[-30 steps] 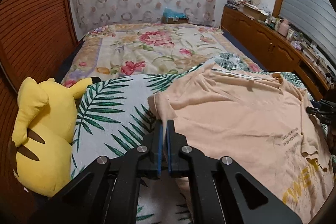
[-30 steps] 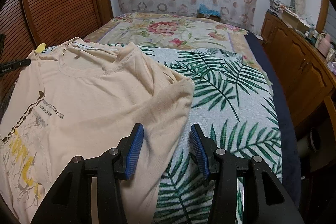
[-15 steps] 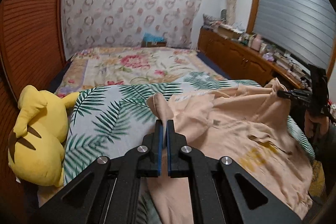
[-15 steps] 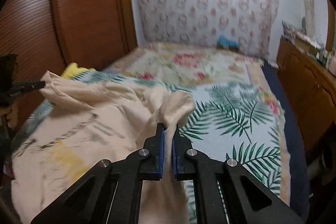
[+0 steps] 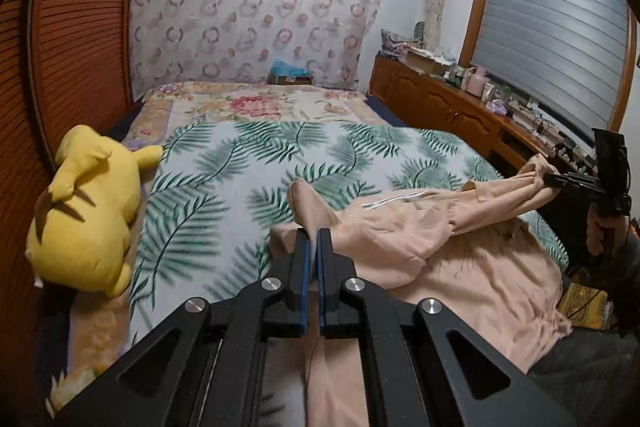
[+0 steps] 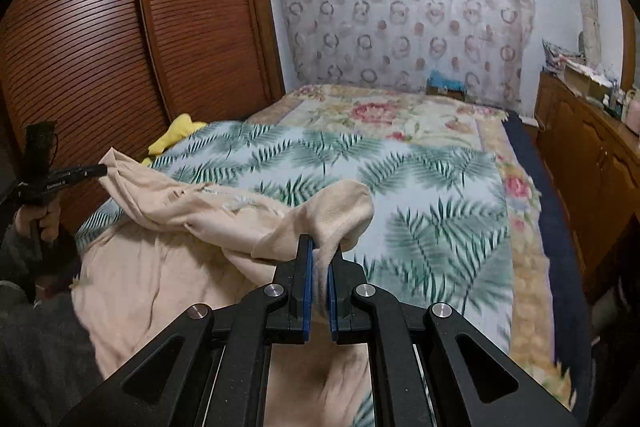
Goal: Fold small clothes
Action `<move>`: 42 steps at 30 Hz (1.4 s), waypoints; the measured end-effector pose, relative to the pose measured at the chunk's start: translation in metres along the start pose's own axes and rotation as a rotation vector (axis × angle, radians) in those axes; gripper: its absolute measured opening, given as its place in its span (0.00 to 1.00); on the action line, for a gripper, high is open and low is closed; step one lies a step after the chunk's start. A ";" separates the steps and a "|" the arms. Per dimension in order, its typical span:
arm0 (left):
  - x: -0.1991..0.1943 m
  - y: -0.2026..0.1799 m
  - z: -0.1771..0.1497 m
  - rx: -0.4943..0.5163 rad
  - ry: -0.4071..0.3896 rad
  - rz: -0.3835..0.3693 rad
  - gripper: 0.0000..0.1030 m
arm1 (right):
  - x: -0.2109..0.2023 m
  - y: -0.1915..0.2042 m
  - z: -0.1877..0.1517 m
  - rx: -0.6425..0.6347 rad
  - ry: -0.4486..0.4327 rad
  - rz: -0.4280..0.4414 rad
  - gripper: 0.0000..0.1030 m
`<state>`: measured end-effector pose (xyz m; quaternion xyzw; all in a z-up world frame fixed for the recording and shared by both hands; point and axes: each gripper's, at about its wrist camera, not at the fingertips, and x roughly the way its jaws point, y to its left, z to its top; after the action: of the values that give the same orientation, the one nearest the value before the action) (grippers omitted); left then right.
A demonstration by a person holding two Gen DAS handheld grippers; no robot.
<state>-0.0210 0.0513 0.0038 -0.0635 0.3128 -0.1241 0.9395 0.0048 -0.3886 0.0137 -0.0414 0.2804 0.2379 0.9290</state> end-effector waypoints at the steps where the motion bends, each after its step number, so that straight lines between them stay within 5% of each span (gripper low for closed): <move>1: -0.002 0.000 -0.004 0.003 0.007 0.005 0.04 | -0.007 0.004 -0.002 0.000 0.015 0.001 0.06; 10: 0.017 -0.002 -0.028 0.043 0.112 0.075 0.07 | 0.010 0.003 -0.012 0.022 0.142 -0.014 0.08; 11: 0.017 -0.002 -0.027 0.046 0.108 0.075 0.11 | 0.008 0.002 -0.008 0.019 0.137 -0.026 0.11; 13: 0.015 -0.001 -0.022 0.041 0.093 0.064 0.38 | 0.004 0.001 0.000 0.015 0.116 -0.047 0.17; 17: 0.016 0.002 -0.007 0.054 0.068 0.064 0.50 | -0.006 -0.007 0.018 0.012 0.066 -0.071 0.31; 19: 0.022 0.006 0.001 0.058 0.066 0.061 0.63 | -0.008 -0.011 0.021 0.010 0.053 -0.092 0.46; 21: 0.033 0.011 0.010 0.063 0.075 0.057 0.67 | -0.002 -0.018 0.023 0.019 0.053 -0.104 0.47; 25: 0.060 0.023 0.022 0.062 0.104 0.070 0.68 | 0.021 -0.036 0.020 0.048 0.098 -0.158 0.47; 32: 0.108 0.041 0.019 0.048 0.218 0.079 0.68 | 0.052 -0.034 0.022 0.074 0.160 -0.109 0.47; 42: 0.118 0.028 0.001 0.091 0.284 0.039 0.68 | 0.061 -0.035 0.013 0.054 0.213 -0.069 0.47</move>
<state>0.0767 0.0456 -0.0683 0.0036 0.4376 -0.1277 0.8901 0.0722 -0.3913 -0.0103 -0.0510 0.3822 0.1925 0.9024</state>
